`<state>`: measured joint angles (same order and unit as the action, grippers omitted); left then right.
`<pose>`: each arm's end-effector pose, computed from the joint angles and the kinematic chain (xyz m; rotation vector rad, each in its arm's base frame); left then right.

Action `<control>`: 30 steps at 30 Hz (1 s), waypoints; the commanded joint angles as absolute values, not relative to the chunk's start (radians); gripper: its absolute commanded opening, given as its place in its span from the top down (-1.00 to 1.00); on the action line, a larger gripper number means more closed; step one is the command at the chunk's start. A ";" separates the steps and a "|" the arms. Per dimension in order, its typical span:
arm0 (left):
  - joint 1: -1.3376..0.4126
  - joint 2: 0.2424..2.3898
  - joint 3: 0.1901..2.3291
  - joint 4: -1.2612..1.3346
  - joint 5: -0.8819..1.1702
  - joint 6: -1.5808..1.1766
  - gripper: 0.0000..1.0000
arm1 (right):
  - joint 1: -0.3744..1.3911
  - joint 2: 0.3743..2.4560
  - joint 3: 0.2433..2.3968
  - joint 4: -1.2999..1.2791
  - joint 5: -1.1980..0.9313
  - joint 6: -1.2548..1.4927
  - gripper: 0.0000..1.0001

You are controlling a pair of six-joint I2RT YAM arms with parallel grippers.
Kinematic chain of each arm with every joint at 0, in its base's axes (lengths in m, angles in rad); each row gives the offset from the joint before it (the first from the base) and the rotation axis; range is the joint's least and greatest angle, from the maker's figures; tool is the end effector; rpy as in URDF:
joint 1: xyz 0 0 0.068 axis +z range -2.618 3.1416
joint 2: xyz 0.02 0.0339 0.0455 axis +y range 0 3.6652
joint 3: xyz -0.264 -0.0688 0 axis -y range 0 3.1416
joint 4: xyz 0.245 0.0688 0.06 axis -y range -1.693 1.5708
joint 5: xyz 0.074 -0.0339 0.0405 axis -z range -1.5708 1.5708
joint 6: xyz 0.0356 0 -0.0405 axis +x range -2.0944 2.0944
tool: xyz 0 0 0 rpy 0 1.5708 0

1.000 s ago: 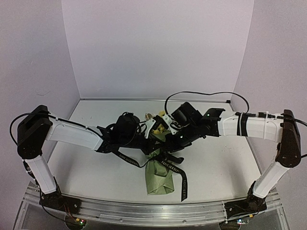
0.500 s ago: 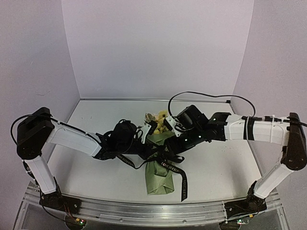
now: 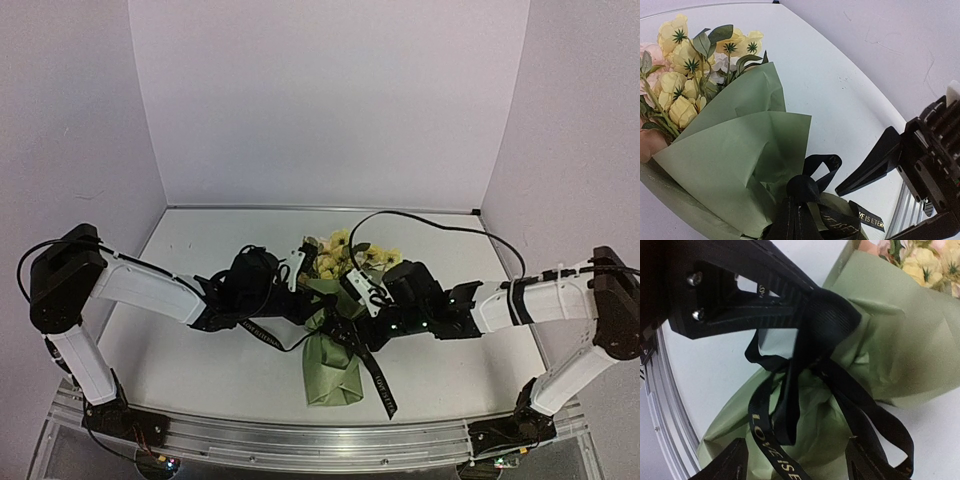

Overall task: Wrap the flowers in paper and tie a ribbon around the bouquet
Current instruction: Cross the half-tied ribbon over the folded bouquet.

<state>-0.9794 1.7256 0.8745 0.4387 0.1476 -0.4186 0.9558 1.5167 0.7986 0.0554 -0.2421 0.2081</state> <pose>0.2005 -0.3079 0.1859 0.6894 2.0213 -1.0184 0.1749 0.2624 0.1943 -0.9937 2.1488 0.8741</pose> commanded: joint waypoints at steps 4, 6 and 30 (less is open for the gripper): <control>-0.969 1.684 0.890 0.468 0.156 -0.429 1.00 | 0.962 1.561 0.812 0.270 -0.287 0.194 -0.28; -0.967 1.682 0.889 0.466 0.156 -0.429 1.00 | 0.963 1.558 0.806 0.269 -0.284 0.210 -0.26; -0.957 1.667 0.886 0.459 0.151 -0.434 1.00 | 0.987 1.468 0.700 0.159 -0.252 0.296 0.34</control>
